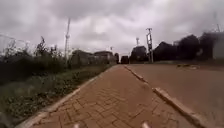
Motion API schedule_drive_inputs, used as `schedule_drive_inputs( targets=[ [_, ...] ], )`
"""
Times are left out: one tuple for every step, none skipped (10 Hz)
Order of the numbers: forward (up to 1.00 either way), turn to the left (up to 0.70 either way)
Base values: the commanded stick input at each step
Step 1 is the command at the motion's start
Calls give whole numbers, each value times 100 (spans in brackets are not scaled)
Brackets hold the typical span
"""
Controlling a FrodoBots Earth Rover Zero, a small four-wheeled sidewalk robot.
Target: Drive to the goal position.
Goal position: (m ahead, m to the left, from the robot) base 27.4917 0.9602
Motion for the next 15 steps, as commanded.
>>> schedule_drive_inputs(
  targets=[
    [70, 0],
    [70, 0],
    [70, 0],
    [70, 0],
    [70, 0],
    [70, 0],
    [70, 0],
    [70, 0],
    [70, 0],
    [70, 0],
    [70, 0],
    [70, 0],
    [70, -2],
    [70, -6],
    [70, -10]
  ],
)
